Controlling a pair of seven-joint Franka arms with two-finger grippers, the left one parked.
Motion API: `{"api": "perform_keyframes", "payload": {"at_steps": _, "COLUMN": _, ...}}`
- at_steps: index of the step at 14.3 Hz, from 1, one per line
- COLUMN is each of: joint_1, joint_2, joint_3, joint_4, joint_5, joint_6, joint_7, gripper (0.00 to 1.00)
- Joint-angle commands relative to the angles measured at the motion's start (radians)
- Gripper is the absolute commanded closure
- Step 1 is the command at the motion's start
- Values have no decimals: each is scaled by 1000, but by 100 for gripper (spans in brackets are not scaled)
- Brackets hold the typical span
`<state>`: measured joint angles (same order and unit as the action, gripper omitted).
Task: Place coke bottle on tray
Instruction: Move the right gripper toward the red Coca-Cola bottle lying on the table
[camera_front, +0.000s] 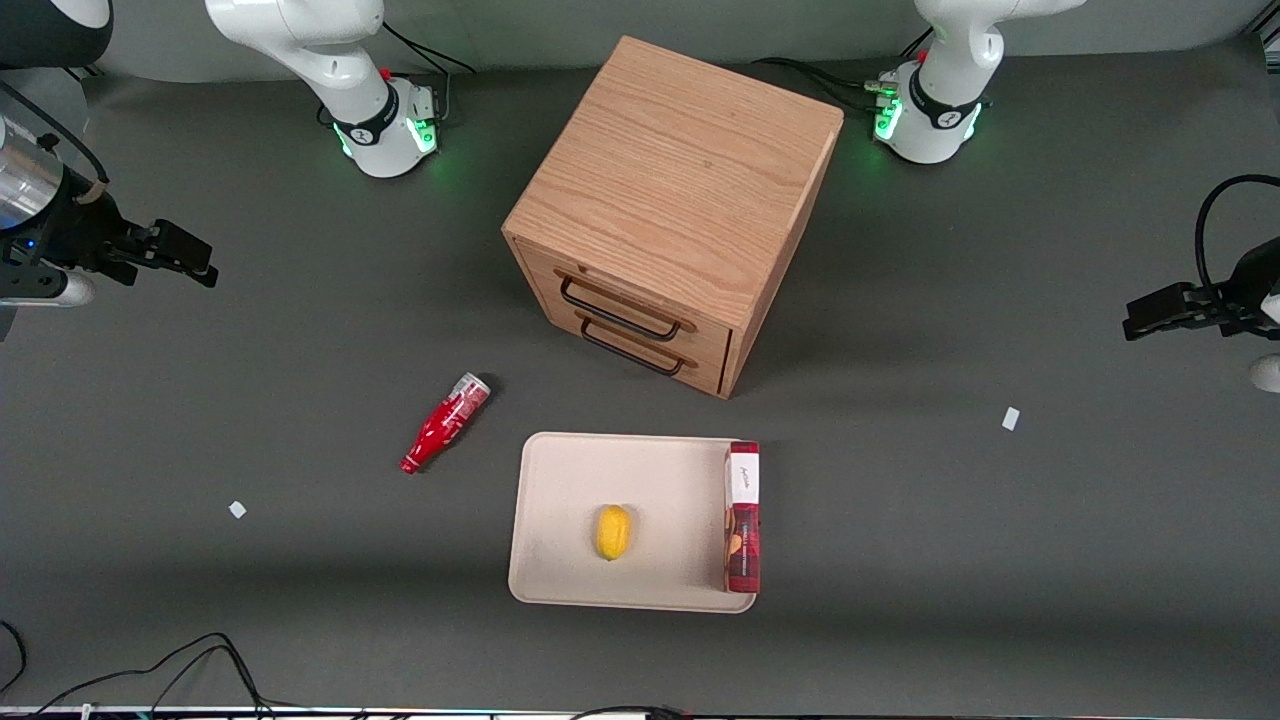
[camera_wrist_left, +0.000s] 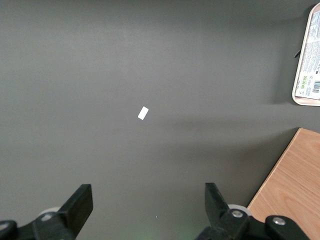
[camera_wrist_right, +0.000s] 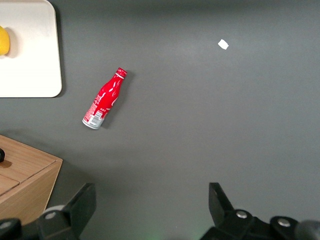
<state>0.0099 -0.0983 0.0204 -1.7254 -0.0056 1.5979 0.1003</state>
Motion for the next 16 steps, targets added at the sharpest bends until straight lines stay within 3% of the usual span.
{"api": "perform_keyframes", "payload": {"at_steps": 1, "joint_1": 8, "joint_2": 16, "joint_3": -4, "joint_4": 32, "joint_5": 16, "joint_6": -45, "joint_7": 16, "gripper": 0}}
{"api": "perform_keyframes", "payload": {"at_steps": 7, "joint_1": 25, "joint_2": 49, "joint_3": 24, "joint_4": 35, "joint_5": 18, "joint_6": -46, "joint_7": 48, "gripper": 0}}
{"api": "perform_keyframes", "payload": {"at_steps": 10, "joint_1": 62, "joint_2": 115, "joint_3": 36, "joint_4": 33, "joint_5": 65, "joint_6": 25, "joint_7": 229, "gripper": 0}}
{"api": "perform_keyframes", "payload": {"at_steps": 16, "joint_1": 117, "joint_2": 261, "joint_3": 73, "joint_4": -3, "joint_5": 67, "joint_6": 213, "joint_7": 533, "gripper": 0}}
